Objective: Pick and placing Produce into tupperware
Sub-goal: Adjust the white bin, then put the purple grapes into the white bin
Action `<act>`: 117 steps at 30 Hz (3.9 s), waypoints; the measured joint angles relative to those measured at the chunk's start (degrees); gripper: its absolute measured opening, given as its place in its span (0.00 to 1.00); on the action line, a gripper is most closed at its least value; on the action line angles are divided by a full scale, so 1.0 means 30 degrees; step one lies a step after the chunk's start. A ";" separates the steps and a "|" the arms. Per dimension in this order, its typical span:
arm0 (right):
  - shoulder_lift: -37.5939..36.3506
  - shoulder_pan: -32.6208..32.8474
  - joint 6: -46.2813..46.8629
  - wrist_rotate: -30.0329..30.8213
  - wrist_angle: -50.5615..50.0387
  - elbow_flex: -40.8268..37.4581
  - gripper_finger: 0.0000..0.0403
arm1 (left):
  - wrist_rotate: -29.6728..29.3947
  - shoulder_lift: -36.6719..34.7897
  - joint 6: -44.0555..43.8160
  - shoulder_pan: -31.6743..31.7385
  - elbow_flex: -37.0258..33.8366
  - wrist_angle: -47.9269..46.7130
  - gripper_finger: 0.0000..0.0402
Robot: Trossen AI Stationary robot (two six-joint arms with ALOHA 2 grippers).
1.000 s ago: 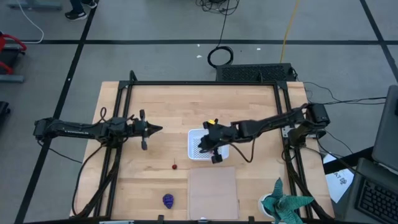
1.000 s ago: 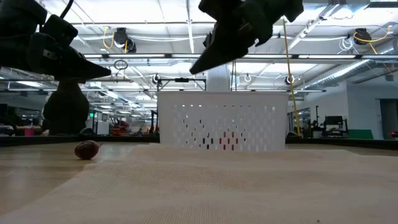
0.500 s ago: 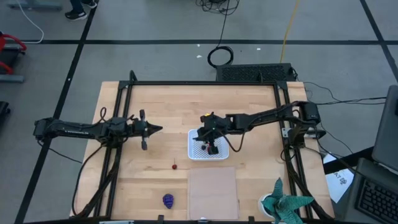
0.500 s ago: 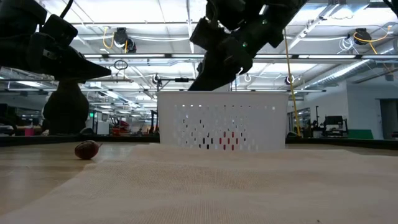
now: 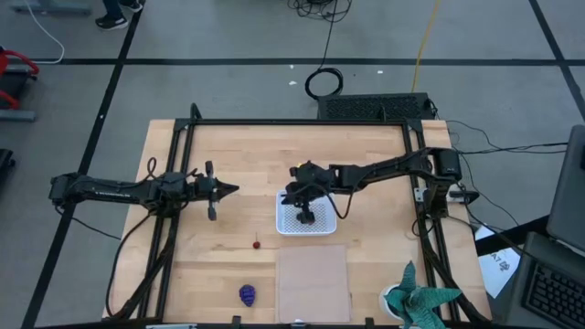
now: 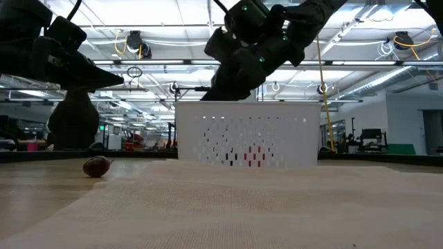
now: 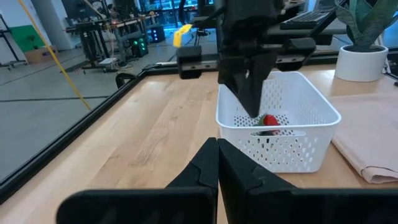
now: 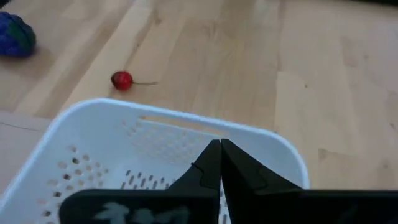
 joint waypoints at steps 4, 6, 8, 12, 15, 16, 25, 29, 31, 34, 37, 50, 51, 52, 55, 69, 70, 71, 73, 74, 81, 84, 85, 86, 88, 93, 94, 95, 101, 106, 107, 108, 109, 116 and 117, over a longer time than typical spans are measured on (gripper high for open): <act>0.0331 -0.0241 0.0146 0.0027 0.0192 0.0190 0.00 | 0.0000 0.0000 0.0000 0.0000 0.0000 0.0007 0.01; 0.0460 -0.0261 0.0194 0.0045 -0.0577 0.0218 0.00 | 0.0000 0.0000 0.0000 0.0000 0.0000 0.0001 0.01; 0.0889 -0.0254 0.0042 0.0045 -0.0423 0.0524 0.00 | 0.0000 0.0000 0.0007 0.0000 0.0000 -0.0007 0.01; 0.1330 -0.0246 0.0101 0.0139 -0.1022 0.0996 0.00 | -0.0007 0.0000 0.0007 0.0000 0.0000 -0.0044 0.01; 0.1574 -0.0286 0.0106 0.1087 -0.0955 0.1172 0.00 | 0.0000 0.0000 0.0007 0.0000 0.0000 -0.0095 0.01; 0.1574 -0.0339 0.0104 0.1235 -0.0989 0.1172 0.00 | 0.0000 0.0000 0.0007 0.0000 0.0000 -0.0097 0.01; 0.1554 -0.0858 0.0389 0.1588 -0.1234 0.1172 0.00 | 0.0000 0.0000 0.0007 0.0000 0.0000 -0.0124 0.01; 0.1471 -0.0545 -0.0169 0.1559 -0.1316 0.1172 0.00 | 0.0000 0.0000 0.0007 0.0000 0.0000 -0.0131 0.01; 0.1299 -0.0314 -0.0455 0.1549 -0.1480 0.1172 0.00 | 0.0000 0.0000 0.0002 0.0000 0.0000 -0.0131 0.01; 0.0599 0.0032 -0.1008 0.1586 -0.1737 0.1172 0.00 | 0.0000 0.0000 0.0001 0.0000 0.0000 -0.0142 0.01; -0.0528 0.0338 -0.1688 0.2791 -0.1800 0.1172 0.00 | 0.0000 0.0000 0.0006 0.0000 0.0000 -0.0154 0.01; -0.0343 -0.1630 -0.2100 0.4999 -0.2501 0.1136 0.00 | 0.0000 0.0000 0.0000 0.0000 0.0000 -0.0153 0.01; -0.0299 -0.1746 -0.2116 0.5011 -0.2396 0.1136 0.00 | 0.0000 0.0000 0.0007 0.0000 0.0000 -0.0153 0.01; -0.0300 -0.1830 -0.2175 0.5012 -0.2495 0.1136 0.00 | 0.0000 0.0000 0.0001 0.0000 0.0000 -0.0153 0.01; -0.0321 -0.1988 -0.2194 0.4904 -0.2492 0.1150 0.00 | 0.0000 0.0000 0.0045 0.0000 0.0000 -0.0160 0.01; -0.0321 -0.2148 -0.2056 0.3994 -0.3125 0.1157 0.00 | -0.0073 0.0000 0.0168 0.0000 0.0000 -0.0175 0.01; -0.0313 -0.2197 -0.2049 0.3973 -0.3223 0.1157 0.00 | -0.0080 0.0000 0.0156 0.0000 0.0000 -0.0175 0.01; -0.0313 -0.2205 -0.2041 0.3978 -0.3370 0.1157 0.00 | -0.0080 0.0000 0.0093 0.0000 0.0000 -0.0175 0.01; -0.0284 -0.2221 -0.2041 0.3983 -0.3449 0.1097 0.00 | -0.0087 0.0000 0.0058 0.0000 -0.0003 -0.0175 0.01; -0.0266 -0.2221 -0.2041 0.3986 -0.3472 0.1065 0.00 | -0.0095 0.0000 0.0058 0.0000 0.0000 -0.0175 0.01; -0.0255 -0.2192 -0.2027 0.3397 -0.3629 0.1048 0.00 | -0.0109 0.0000 0.0061 0.0000 0.0000 -0.0182 0.01; -0.0255 -0.2199 -0.1899 0.3237 -0.3490 0.1048 0.00 | -0.0109 0.0000 0.0046 0.0000 -0.0003 -0.0182 0.01; -0.0255 -0.2199 -0.1885 0.3015 -0.3498 0.1048 0.00 | -0.0109 0.0000 0.0044 0.0000 0.0000 -0.0182 0.01; -0.0255 -0.2199 -0.1861 0.2962 -0.3504 0.1048 0.00 | -0.0109 0.0000 0.0044 0.0000 0.0000 -0.0182 0.01; -0.0255 -0.2177 -0.1816 0.2944 -0.3512 0.1048 0.00 | -0.0109 0.0000 0.0036 0.0003 -0.0001 -0.0182 0.01; -0.0255 -0.2041 -0.1816 0.2908 -0.3512 0.1041 0.00 | -0.0109 0.0000 0.0019 0.0005 -0.0007 -0.0182 0.01; -0.0255 -0.1999 -0.1816 0.2908 -0.3532 0.1041 0.00 | -0.0109 0.0000 0.0004 0.0002 0.0000 -0.0182 0.01; -0.0255 -0.1950 -0.1816 0.2908 -0.3575 0.1041 0.00 | -0.0109 0.0000 -0.0015 0.0006 0.0000 -0.0182 0.01; -0.0255 -0.1621 -0.1808 0.2914 -0.3650 0.1041 0.00 | -0.0109 0.0000 -0.0007 0.0005 0.0000 -0.0182 0.01; -0.0255 -0.1554 -0.1743 0.2985 -0.3643 0.1034 0.00 | -0.0107 0.0000 -0.0007 0.0006 0.0000 -0.0182 0.01; -0.0248 -0.1556 -0.1735 0.3015 -0.3631 0.1034 0.00 | -0.0109 0.0000 -0.0007 0.0007 0.0000 -0.0182 0.01; -0.0248 -0.1558 -0.1735 0.3076 -0.3579 0.1034 0.00 | -0.0105 0.0000 -0.0007 0.0004 -0.0003 -0.0182 0.01; -0.0248 -0.1562 -0.1728 0.3090 -0.3492 0.1026 0.00 | -0.0109 0.0000 -0.0007 0.0007 0.0000 -0.0182 0.01; -0.1208 -0.1872 -0.1716 0.3127 -0.3561 0.1012 0.00 | -0.0102 0.0000 -0.0007 0.0004 0.0000 -0.0182 0.01; -0.1590 -0.1938 -0.1670 0.3127 -0.3536 0.1012 0.00 | -0.0102 0.0000 -0.0007 0.0007 0.0000 -0.0175 0.01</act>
